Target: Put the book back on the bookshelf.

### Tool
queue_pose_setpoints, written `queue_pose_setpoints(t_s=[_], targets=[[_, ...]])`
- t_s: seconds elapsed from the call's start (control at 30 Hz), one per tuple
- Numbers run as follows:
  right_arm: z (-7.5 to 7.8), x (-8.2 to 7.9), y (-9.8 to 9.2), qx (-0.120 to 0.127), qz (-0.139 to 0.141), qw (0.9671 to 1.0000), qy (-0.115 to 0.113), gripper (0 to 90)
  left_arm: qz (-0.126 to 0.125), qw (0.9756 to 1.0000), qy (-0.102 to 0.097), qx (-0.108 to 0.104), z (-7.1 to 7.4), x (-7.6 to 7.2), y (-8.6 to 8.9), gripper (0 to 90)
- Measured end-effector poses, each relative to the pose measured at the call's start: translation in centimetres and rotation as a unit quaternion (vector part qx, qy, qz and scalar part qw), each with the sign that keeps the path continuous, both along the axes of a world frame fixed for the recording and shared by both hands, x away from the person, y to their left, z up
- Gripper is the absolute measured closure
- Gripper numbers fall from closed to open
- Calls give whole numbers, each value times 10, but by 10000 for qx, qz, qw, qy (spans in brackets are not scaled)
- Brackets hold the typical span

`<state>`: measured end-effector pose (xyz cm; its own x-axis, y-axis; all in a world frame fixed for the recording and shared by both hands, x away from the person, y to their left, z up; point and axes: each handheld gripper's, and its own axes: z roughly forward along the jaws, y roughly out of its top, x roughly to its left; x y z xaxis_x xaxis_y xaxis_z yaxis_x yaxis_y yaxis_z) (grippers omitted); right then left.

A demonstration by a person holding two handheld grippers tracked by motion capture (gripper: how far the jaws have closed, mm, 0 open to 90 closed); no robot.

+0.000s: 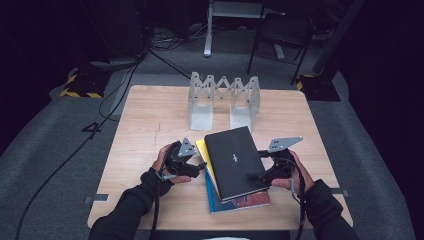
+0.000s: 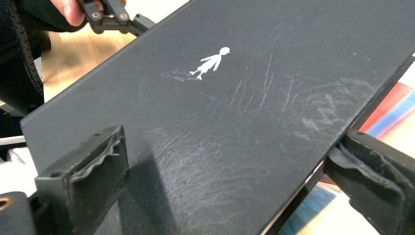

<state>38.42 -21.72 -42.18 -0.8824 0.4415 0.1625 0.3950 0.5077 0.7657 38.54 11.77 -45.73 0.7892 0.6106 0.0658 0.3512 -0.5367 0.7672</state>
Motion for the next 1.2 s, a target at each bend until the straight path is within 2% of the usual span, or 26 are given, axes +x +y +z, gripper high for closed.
queue_pose_setpoints(t_s=[0.07, 0.1, 0.27, 0.43, 0.5, 0.6, 0.7, 0.77, 0.83, 0.9, 1.07, 1.1, 1.2], targets=[[0, -3, 5, -8, 43, 10000, -24, 35, -1, 10000, 46, -19, -1, 1, 1, 234], [0, -5, 8, -18, 76, 10000, -20, 35, 7, 10000, 25, 82, -1, 1, 1, 233], [2, -10, 19, -103, 53, 9999, -27, 35, 64, 9999, 40, 152, -5, 2, 7, 260], [-1, -9, 24, -1, 154, 9999, -28, 35, 91, 9999, 22, 124, -10, 6, 12, 267], [-1, -9, 24, 19, 172, 9998, -30, 35, 133, 9999, 1, 80, -10, 7, 13, 300], [-1, -9, 24, 44, 211, 9997, -84, 36, 130, 9999, 74, -34, -12, 11, 15, 316], [-1, -10, 25, 74, 245, 9995, -179, 37, 140, 9999, -11, -17, -13, 11, 15, 323], [0, -10, 25, 85, 256, 9994, -195, 38, 106, 9999, -37, -24, -13, 10, 15, 368], [4, -13, 27, 131, 284, 9988, -377, 45, 88, 9998, -155, -54, -12, 8, 16, 419], [6, -14, 29, 127, 315, 9983, -465, 49, 92, 9997, -235, -46, -11, 8, 17, 420], [11, -13, 33, 155, 375, 9970, -653, 61, 135, 9994, -253, -175, -8, 11, 23, 445], [15, -14, 37, 145, 385, 9961, -776, 71, 165, 9992, -289, -215, -7, 14, 25, 446], [20, -12, 39, 166, 391, 9953, -872, 105, 205, 9991, -275, -249, -8, 18, 26, 446]])
